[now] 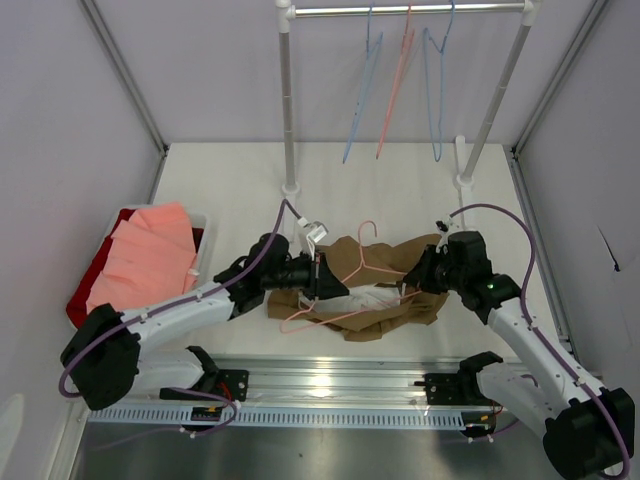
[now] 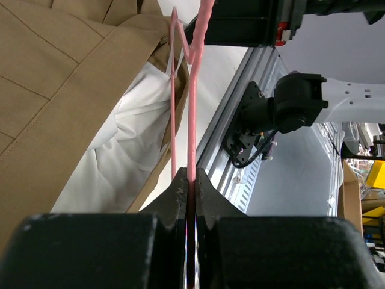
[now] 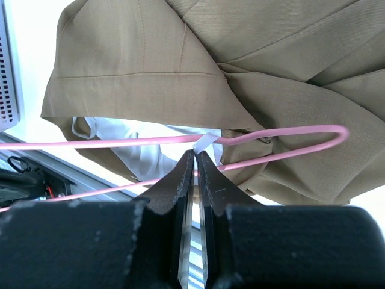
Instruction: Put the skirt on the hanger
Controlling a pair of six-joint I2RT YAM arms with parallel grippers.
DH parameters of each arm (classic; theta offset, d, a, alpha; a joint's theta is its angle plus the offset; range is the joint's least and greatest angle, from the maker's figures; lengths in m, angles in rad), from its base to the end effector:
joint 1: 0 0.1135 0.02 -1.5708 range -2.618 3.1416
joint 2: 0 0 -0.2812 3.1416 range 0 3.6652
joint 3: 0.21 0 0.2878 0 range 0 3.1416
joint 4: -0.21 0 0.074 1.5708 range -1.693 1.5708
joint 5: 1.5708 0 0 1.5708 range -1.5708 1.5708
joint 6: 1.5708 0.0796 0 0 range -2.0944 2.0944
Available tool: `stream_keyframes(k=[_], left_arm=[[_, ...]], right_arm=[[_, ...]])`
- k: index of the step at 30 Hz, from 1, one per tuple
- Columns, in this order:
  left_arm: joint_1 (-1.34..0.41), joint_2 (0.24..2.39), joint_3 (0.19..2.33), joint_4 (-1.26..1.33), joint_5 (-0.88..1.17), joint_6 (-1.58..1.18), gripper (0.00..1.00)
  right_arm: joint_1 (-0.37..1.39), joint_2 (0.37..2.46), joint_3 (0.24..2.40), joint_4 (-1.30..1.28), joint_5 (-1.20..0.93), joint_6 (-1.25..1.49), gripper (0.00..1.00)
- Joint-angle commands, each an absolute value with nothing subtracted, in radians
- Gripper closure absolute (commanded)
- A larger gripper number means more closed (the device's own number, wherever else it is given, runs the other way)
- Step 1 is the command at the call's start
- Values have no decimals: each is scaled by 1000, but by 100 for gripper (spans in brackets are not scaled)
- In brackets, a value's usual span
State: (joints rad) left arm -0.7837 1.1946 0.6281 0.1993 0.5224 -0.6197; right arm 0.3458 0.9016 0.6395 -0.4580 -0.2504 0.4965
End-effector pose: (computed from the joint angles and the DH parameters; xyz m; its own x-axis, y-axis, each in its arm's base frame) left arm 0.1985 -0.2539 0.2233 -0.7539 0.0407 -0.6558 0.6188 0.3793 -0.6879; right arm 0.2253 0.1021 0.2194 -0.7854 0.2076 -0.5831 -0.1473 0.8524 0.5018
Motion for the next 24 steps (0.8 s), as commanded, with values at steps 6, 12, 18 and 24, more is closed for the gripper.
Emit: stream_keyframes(k=[6,12,18,24], left_arm=[[-808,1285,680,284,505,-623,100],[-811,1319,707,261,502,-598,100],[-822,1350,756,213,495,-565,100],[-830,1376,790,181,492,-545,100]], right_arm=[[350,877,655,-474,-224,471,86],[367,833,721,-499,-238,446,63],[460,883,827,-456,-226,425,50],[575,997,902,-410,-141,408,46]])
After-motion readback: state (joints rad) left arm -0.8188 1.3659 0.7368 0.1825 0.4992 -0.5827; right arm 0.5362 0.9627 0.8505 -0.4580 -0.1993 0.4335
